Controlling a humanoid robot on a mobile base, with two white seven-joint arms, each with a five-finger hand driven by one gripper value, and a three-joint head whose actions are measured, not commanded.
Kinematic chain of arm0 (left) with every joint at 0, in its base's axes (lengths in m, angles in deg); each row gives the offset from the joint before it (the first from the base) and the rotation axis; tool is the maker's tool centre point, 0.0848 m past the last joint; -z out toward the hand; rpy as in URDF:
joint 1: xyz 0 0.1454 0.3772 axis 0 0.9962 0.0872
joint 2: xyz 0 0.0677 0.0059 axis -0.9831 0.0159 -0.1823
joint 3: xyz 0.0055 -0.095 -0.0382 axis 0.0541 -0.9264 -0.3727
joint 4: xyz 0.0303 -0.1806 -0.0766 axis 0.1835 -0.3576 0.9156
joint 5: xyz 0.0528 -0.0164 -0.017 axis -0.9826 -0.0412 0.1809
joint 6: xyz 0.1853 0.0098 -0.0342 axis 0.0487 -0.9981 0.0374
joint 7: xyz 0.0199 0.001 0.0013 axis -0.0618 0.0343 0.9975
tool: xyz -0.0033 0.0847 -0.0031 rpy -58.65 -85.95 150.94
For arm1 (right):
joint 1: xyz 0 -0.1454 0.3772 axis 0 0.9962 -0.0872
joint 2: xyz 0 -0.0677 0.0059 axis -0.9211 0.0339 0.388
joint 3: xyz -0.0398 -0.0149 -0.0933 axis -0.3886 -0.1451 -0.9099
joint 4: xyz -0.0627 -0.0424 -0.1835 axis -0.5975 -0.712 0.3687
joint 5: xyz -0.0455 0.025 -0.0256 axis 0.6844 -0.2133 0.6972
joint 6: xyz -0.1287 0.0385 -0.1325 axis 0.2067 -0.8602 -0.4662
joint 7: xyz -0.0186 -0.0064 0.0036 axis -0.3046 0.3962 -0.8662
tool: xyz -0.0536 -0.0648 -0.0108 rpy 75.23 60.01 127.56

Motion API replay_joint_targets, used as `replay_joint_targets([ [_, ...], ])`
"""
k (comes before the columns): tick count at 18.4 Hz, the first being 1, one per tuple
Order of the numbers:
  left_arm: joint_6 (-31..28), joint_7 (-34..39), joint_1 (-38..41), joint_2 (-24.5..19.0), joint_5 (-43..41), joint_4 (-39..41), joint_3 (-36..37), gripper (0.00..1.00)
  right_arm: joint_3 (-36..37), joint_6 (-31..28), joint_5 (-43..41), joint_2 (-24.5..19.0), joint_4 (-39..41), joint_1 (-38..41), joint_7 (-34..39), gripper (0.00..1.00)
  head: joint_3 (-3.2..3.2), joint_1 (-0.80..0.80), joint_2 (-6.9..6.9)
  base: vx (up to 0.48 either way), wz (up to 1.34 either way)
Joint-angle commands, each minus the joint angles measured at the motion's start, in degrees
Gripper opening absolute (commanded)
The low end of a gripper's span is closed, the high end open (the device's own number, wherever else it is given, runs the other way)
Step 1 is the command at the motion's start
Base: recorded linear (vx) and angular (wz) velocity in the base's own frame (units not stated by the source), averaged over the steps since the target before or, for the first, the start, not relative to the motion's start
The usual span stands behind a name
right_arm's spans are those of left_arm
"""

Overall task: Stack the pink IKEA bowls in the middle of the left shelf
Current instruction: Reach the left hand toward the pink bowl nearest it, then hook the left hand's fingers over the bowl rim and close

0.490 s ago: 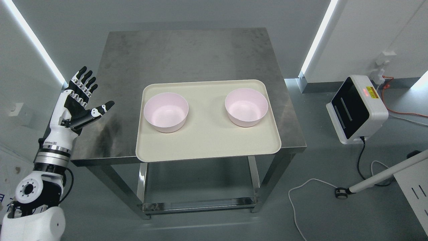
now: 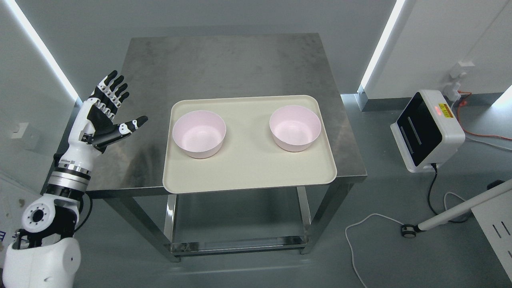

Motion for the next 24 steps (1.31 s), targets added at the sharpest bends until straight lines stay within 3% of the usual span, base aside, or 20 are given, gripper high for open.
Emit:
replay_joint_targets([
  [1, -0.6, -2.7, -10.8, -8.3, -3.5, -4.1, 14.5, 1.00, 0.6, 0.0, -0.3, 1.0, 1.9, 1.7, 0.0, 1.00, 0.00, 0.00, 0.00, 0.000, 0.00],
  [4, -0.6, -7.2, -14.2, -11.1, -9.4, -10.2, 19.7, 1.00, 0.7, 0.0, -0.3, 1.0, 1.9, 1.7, 0.0, 1.00, 0.00, 0.00, 0.00, 0.000, 0.00],
  [6, -0.6, -12.3, -14.2, -11.2, -15.5, -11.3, 20.2, 1.00, 0.6, 0.0, -0.3, 1.0, 1.9, 1.7, 0.0, 1.00, 0.00, 0.00, 0.00, 0.000, 0.00],
  [9, -0.4, -13.7, -14.1, -10.2, -23.4, -14.3, 20.8, 1.00, 0.6, 0.0, -0.3, 1.0, 1.9, 1.7, 0.0, 1.00, 0.00, 0.00, 0.00, 0.000, 0.00],
  [17, -1.1, -13.9, -16.6, -11.0, -24.2, -19.6, 19.9, 0.95, 0.6, 0.0, -0.3, 1.0, 1.9, 1.7, 0.0, 1.00, 0.00, 0.00, 0.00, 0.000, 0.00],
  [24, -1.1, -14.9, -16.5, -10.7, -24.2, -19.7, 19.4, 0.82, 0.6, 0.0, -0.3, 1.0, 1.9, 1.7, 0.0, 1.00, 0.00, 0.00, 0.00, 0.000, 0.00],
])
